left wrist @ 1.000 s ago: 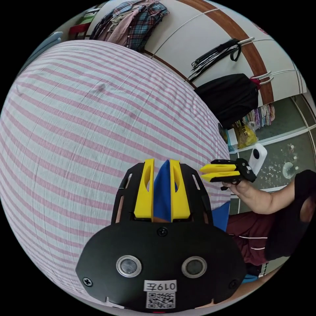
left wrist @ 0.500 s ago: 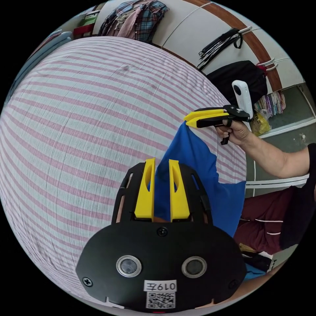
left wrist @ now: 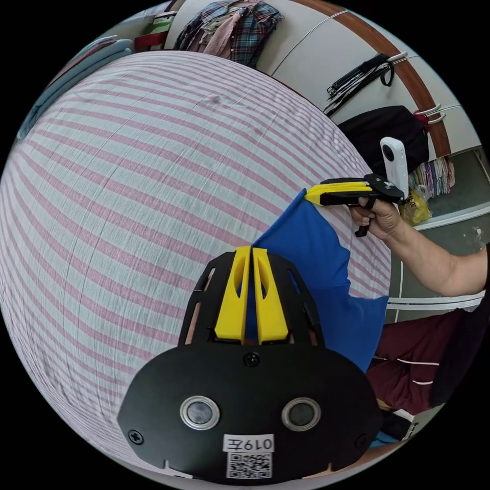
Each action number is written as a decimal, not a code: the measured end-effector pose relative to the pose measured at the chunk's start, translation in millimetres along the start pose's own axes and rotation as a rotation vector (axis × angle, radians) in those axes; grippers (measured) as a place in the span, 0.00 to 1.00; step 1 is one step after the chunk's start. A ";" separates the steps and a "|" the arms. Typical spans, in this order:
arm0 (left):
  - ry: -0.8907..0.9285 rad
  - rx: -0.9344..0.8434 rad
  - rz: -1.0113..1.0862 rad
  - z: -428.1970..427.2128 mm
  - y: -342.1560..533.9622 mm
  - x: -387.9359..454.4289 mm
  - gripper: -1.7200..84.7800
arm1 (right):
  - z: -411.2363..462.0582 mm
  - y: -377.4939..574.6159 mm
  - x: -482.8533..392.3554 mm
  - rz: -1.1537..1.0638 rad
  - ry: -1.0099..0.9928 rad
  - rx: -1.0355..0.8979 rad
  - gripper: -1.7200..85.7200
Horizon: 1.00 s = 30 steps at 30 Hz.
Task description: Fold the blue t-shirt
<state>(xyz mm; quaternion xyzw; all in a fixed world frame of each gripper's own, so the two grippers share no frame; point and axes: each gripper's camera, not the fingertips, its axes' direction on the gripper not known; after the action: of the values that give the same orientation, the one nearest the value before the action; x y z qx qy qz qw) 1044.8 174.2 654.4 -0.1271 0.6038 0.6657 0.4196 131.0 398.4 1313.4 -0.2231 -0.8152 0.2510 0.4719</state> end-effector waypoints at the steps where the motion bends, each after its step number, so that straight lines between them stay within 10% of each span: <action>1: -0.007 -0.004 -0.005 1.1 1.3 0.2 0.03 | 0.6 0.0 -1.2 -0.002 0.008 0.003 0.02; 30: 0.227 0.286 -0.220 -3.7 147.8 62.7 0.03 | -14.1 77.9 -20.7 0.064 -0.196 -0.061 0.03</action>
<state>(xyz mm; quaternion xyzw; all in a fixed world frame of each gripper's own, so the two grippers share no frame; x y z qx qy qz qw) 899.6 208.2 714.2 -0.2058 0.7179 0.5048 0.4329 162.7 449.1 1257.5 -0.2374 -0.8571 0.2616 0.3750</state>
